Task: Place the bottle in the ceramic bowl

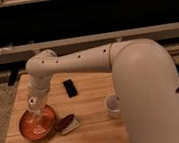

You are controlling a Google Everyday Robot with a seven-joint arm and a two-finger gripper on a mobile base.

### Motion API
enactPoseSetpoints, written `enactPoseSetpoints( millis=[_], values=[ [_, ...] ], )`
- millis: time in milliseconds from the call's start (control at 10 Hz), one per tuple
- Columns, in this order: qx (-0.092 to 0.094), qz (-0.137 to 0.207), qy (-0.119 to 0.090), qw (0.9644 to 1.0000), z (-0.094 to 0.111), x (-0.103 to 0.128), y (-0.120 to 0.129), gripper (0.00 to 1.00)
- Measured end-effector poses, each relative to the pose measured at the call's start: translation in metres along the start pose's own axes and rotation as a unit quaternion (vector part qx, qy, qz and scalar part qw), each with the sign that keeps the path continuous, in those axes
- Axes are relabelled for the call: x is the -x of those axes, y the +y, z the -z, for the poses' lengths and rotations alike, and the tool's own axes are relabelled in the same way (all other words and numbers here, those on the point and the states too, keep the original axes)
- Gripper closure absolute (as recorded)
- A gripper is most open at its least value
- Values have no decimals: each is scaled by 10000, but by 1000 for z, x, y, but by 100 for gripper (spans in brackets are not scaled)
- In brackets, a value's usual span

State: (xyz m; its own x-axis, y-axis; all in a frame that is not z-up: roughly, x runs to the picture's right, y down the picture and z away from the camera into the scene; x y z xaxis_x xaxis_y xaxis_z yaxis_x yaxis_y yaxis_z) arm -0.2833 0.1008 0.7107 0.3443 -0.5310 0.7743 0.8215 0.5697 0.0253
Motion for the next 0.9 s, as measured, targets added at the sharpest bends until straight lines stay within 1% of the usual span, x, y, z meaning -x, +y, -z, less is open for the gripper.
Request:
enactPoseSetpoints(
  millis=[300,500,600,900],
  values=[
    [-243,86,99,9996,-9,3,-2,20],
    [-416,48,196,9989,-15,4,-2,20],
    [-470,34,255,9986,-17,5,-1,20],
    [-494,-18,371,9981,-21,6,2,20]
  ],
)
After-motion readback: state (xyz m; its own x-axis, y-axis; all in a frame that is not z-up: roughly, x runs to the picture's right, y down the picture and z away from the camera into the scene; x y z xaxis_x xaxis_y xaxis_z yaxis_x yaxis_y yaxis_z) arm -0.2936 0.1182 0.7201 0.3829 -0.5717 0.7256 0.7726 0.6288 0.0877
